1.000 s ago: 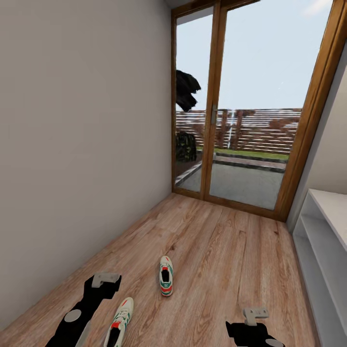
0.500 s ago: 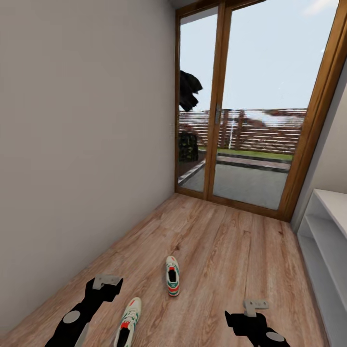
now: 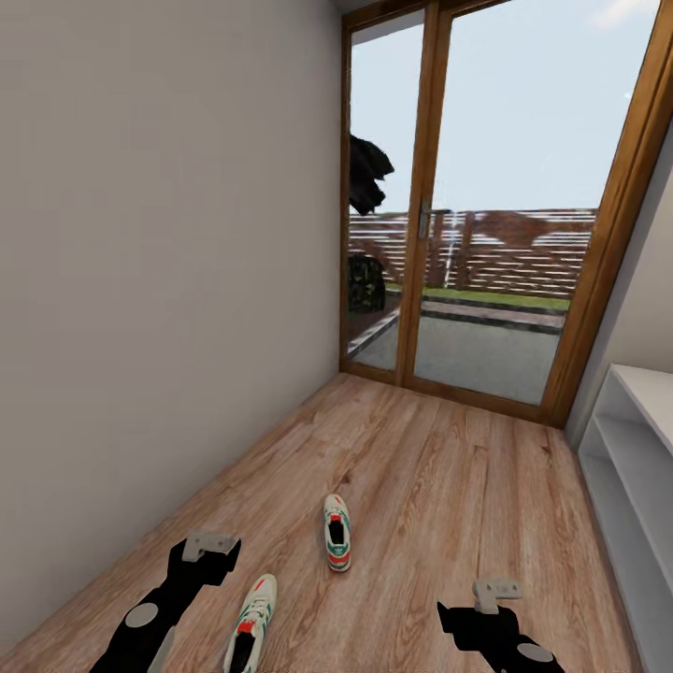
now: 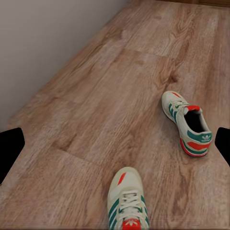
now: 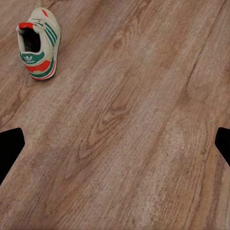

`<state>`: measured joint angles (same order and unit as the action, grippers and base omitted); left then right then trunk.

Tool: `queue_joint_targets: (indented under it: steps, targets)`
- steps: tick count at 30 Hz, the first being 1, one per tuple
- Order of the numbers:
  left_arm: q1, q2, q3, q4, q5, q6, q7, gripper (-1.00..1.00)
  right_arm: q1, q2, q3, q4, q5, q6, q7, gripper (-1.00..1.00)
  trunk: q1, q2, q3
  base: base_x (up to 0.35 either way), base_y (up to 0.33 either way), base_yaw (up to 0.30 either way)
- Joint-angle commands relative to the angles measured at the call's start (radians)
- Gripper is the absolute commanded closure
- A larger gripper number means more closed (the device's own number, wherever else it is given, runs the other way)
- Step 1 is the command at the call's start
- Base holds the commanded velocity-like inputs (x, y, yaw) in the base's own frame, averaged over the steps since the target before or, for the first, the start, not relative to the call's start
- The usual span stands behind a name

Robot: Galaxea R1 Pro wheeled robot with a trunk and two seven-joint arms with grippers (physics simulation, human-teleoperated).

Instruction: Pick up the two gym shoes and the two sandals from the corridor floor and place them onto the hallstand (shoe rack) in the corridor, making sure they are on the rack and not on the floor. Arrange them so the two gym shoes are next to each other and the two sandals are next to each other.

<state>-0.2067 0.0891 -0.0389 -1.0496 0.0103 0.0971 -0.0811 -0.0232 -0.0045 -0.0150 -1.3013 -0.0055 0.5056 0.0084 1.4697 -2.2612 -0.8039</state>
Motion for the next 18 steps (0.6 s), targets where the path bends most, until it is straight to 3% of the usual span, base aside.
queue_joint_targets:
  steps: [1,18]
  targets:
    - [0.000,0.000,-0.001,0.001,0.002,0.005,-0.002,-1.00,-0.001,0.000,0.000,-0.002,-0.001,0.005,0.001,-1.00,0.004,-0.008,-0.006,0.000,0.000,0.000]
    - [0.000,-0.021,0.000,0.054,0.001,-0.023,-0.002,-1.00,-0.001,-0.001,0.000,-0.001,-0.001,0.005,0.001,-1.00,0.069,-0.127,-0.086,0.000,0.000,0.000]
